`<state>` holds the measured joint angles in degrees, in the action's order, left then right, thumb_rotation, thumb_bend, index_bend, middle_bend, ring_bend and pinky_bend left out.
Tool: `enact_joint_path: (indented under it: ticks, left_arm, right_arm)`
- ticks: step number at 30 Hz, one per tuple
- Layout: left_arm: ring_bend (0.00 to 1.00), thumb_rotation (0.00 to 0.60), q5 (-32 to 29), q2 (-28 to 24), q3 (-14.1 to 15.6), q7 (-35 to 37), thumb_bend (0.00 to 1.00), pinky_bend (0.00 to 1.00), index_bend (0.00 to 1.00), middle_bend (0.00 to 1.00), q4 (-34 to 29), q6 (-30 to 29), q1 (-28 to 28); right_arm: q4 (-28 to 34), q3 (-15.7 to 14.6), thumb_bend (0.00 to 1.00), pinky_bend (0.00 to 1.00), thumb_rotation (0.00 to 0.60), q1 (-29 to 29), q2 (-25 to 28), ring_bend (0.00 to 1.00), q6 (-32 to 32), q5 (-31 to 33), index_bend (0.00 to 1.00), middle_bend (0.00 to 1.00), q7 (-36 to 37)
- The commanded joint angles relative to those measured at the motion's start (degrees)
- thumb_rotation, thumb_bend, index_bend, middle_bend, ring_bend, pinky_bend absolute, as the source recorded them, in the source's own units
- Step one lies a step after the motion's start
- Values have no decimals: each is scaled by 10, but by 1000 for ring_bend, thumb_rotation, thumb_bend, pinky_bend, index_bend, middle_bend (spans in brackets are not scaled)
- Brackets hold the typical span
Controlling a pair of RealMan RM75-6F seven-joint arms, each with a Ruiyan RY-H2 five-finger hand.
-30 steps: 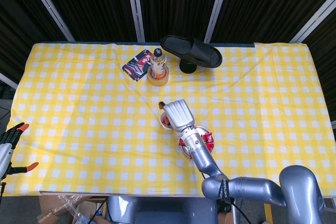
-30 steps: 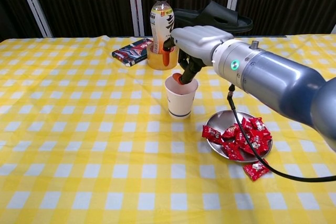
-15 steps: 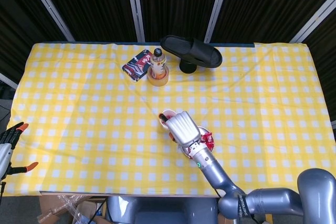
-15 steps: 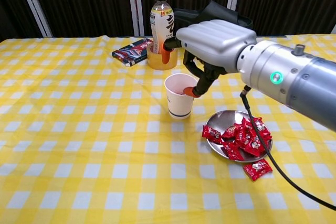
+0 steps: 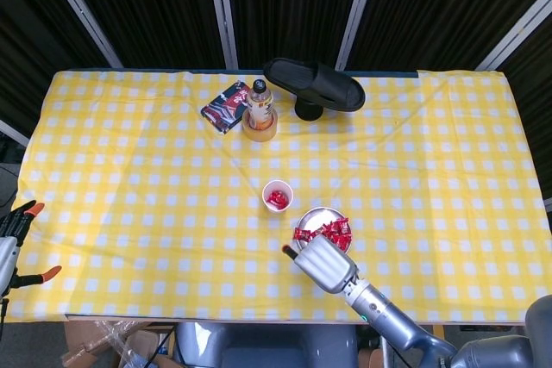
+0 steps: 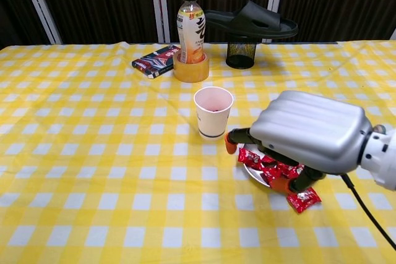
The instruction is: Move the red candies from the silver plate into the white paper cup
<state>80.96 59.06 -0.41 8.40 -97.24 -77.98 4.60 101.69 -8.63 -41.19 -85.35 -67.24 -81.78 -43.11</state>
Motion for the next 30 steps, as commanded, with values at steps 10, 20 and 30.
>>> enact_joint_path:
  ticks: [10, 20, 30]
  left_arm:
    - [0, 600, 0, 1, -1, 0, 24, 0, 0, 0, 0, -4, -2]
    - [0, 600, -1, 2, -2, -2, 25, 0, 0, 0, 0, -2, -2]
    - [0, 600, -4, 2, -2, -4, 25, 0, 0, 0, -2, -2, -2]
  right_arm:
    - [-13, 4, 313, 1000, 600, 30, -4, 948, 22, 20, 316, 810, -25]
    - [-13, 7, 315, 1000, 600, 41, 19, 948, 39, 25, 339, 810, -25]
    - [-13, 9, 314, 1000, 600, 49, 20, 948, 64, 41, 339, 810, -53]
